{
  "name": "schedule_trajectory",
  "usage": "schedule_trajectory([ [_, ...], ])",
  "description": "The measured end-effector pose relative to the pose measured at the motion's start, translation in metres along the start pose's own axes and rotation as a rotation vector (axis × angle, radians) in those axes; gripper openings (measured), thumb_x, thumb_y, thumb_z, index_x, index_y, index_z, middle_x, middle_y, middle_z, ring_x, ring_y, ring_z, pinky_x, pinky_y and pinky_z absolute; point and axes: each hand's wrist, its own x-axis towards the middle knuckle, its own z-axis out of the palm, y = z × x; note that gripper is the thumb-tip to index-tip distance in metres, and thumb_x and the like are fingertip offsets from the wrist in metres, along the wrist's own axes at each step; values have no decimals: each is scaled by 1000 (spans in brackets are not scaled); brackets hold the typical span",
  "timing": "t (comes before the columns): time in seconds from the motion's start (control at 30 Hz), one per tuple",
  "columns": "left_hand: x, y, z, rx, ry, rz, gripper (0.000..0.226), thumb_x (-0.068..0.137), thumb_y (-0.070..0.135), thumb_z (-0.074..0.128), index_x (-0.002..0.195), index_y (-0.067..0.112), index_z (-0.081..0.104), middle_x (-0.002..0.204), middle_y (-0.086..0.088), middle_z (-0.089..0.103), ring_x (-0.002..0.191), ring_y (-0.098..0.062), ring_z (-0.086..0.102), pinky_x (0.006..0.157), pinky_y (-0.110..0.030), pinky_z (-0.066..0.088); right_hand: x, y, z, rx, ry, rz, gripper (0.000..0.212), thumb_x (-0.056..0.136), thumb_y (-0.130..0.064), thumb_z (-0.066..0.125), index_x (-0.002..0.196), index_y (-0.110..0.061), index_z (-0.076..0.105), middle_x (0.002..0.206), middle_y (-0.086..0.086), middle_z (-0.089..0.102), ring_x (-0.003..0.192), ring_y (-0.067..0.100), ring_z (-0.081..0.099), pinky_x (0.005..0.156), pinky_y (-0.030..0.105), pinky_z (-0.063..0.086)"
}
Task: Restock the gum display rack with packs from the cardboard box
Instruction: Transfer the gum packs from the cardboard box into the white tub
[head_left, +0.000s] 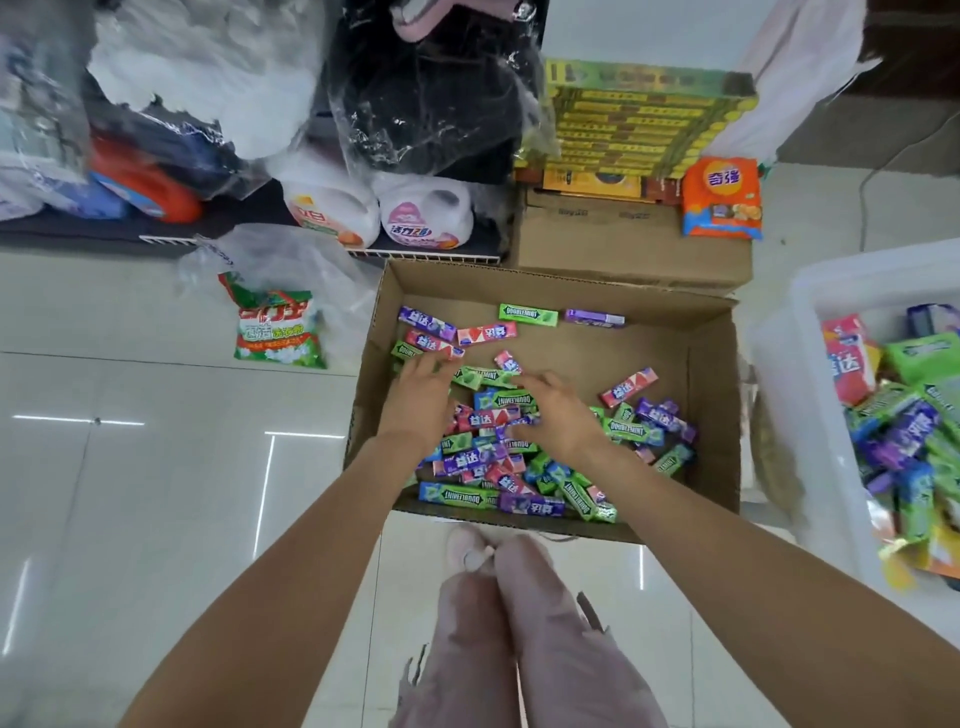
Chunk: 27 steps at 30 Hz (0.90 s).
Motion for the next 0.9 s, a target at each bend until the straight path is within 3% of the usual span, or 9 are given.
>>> schedule_trajectory([
  [0.17,4,-2,3,36,75,-27,50,91,15,56,138,26,42,137,-5,39,129,-24,31,105,-37,31,7,2,-4,-68,28,-16,63,81,-30,70,137,-23,42,135,5,40,129,23,34,108,36,33],
  [0.33,4,-2,6,32,77,-15,48,91,22,58,137,24,45,136,-4,40,129,-23,29,105,-37,31,10,1,-4,-128,16,-4,49,84,-31,67,127,-16,50,129,7,42,127,23,33,100,34,35],
  [0.63,-1,-9,11,-16,87,38,44,88,19,62,131,24,52,134,1,46,131,-18,32,110,-36,27,3,6,-2,-211,-51,25,63,80,-40,70,135,-20,45,128,8,43,126,25,35,98,36,38],
  [0.9,-1,-10,11,-53,105,25,36,87,20,64,122,23,57,131,2,49,128,-17,35,110,-35,24,-1,5,1,-87,14,65,54,81,-34,70,128,-13,53,120,12,58,106,29,57,84,34,47],
])
